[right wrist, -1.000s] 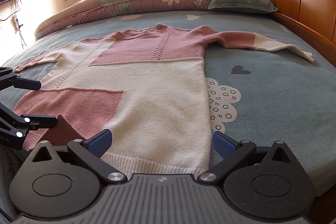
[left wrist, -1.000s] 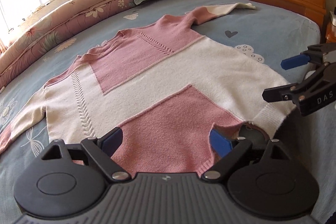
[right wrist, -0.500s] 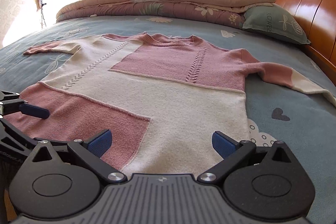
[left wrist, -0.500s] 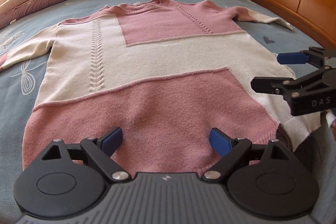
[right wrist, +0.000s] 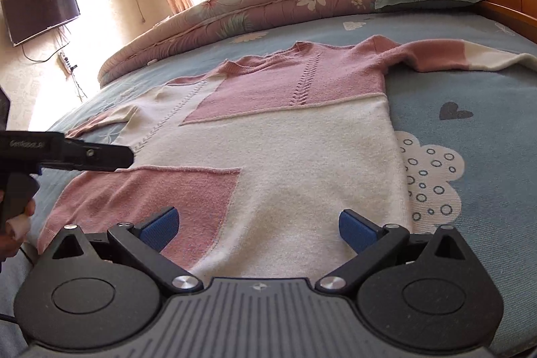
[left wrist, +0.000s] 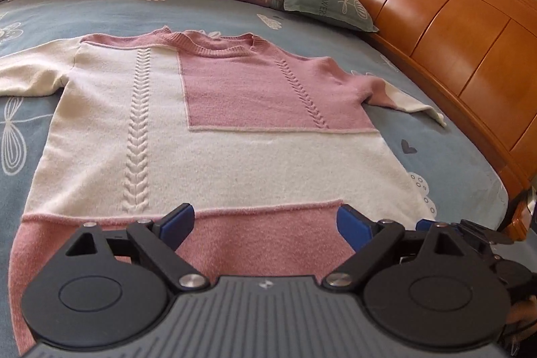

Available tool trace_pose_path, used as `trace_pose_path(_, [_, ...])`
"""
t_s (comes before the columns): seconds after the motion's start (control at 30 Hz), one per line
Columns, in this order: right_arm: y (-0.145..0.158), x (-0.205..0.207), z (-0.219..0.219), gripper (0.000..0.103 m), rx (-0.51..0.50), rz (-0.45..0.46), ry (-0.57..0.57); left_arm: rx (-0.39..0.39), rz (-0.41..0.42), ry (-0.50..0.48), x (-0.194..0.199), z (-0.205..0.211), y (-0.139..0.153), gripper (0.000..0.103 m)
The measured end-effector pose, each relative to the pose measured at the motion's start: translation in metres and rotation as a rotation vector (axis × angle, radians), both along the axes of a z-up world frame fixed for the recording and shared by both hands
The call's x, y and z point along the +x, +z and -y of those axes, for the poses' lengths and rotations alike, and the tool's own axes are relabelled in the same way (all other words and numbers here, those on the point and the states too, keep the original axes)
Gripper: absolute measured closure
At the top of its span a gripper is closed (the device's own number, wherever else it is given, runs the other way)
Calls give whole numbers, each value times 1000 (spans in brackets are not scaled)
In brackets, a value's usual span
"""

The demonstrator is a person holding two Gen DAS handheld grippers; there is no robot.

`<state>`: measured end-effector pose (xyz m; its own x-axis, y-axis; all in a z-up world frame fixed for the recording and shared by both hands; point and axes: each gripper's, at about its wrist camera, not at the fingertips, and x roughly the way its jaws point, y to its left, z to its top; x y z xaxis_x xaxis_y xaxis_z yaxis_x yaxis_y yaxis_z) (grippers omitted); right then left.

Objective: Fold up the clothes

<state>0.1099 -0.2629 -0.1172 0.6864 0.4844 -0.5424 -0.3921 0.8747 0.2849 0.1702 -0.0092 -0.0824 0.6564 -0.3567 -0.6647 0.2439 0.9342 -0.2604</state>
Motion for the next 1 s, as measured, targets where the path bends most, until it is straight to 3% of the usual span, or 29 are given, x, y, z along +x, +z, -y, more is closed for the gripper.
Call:
trace_pose_path(0.1, [2, -7, -26, 0, -15, 17, 144, 38, -1, -36, 24, 7, -8, 11])
trace_pose_path(0.2, [-6, -8, -44, 0, -121, -4, 158, 63, -29, -69, 38, 11, -21, 11])
trace_pose_path(0.33, [-8, -15, -31, 0, -196, -21, 39, 21, 27, -105, 32, 2, -32, 2])
trace_pose_path(0.4, [-7, -17, -16, 0, -151, -62, -23, -16, 63, -132, 26, -6, -37, 1])
trace_pose_path(0.5, [4, -18, -7, 0, -75, -105, -93, -9, 83, -183, 19, -14, -35, 1])
trace_pose_path(0.57, [16, -18, -9, 0, -38, -78, -134, -35, 75, -189, 17, -20, -34, 1])
trace_pose_path(0.67, [15, -4, -18, 0, -86, -124, -211, -71, 59, -185, 16, -26, -33, 1])
trace_pose_path(0.7, [7, 2, -20, 0, -98, -177, -221, -71, 60, -183, 15, -27, -33, 1])
trace_pose_path(0.9, [0, -21, -45, 0, -274, -195, -188, -32, 35, -197, 6, -30, -29, 1])
trace_pose_path(1.0, [10, -12, -43, 0, -243, -212, -191, -68, -9, -182, 14, -35, -17, 1])
